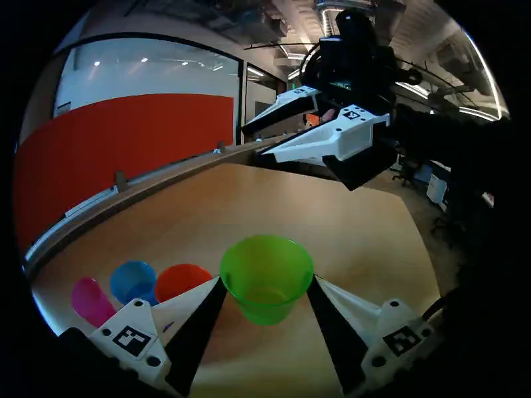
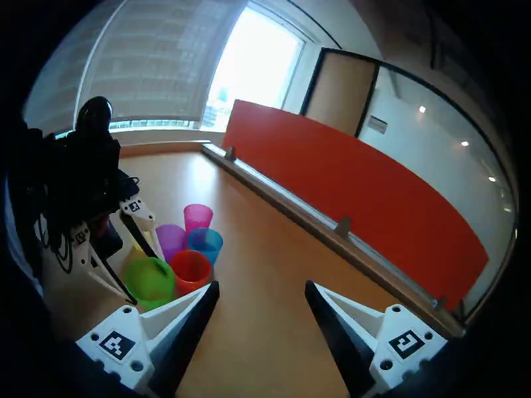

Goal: Pour water

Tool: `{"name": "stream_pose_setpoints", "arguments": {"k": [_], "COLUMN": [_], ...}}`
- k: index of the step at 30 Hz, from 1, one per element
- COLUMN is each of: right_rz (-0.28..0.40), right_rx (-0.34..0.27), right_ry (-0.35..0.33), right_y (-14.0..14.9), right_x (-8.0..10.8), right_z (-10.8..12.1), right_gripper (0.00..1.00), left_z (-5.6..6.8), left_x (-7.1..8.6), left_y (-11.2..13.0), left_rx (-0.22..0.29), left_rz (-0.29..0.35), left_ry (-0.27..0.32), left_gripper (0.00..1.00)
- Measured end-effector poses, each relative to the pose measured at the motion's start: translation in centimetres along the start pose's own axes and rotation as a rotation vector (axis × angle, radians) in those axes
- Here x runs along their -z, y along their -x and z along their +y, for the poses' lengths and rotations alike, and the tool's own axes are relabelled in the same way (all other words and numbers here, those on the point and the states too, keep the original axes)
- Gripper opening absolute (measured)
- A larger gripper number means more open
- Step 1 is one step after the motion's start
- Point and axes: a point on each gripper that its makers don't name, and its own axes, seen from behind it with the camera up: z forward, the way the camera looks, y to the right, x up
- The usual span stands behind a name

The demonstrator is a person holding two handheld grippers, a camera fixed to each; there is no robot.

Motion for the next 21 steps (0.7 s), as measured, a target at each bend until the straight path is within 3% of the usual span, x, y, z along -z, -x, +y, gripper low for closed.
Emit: {"name": "stream_pose_setpoints", "arguments": {"k": [21], "right_rz": [0.008], "right_rx": [0.004], "right_ry": [0.003], "right_y": [-0.8], "right_x": [-0.2], "right_z": [-0.1], "right_gripper": [1.00], "left_z": [-2.2], "left_x": [3.0], "left_y": [-5.2], "left_rx": [0.016], "left_rz": [0.163], "left_ry": [-0.065], "left_gripper": [0.85]}}
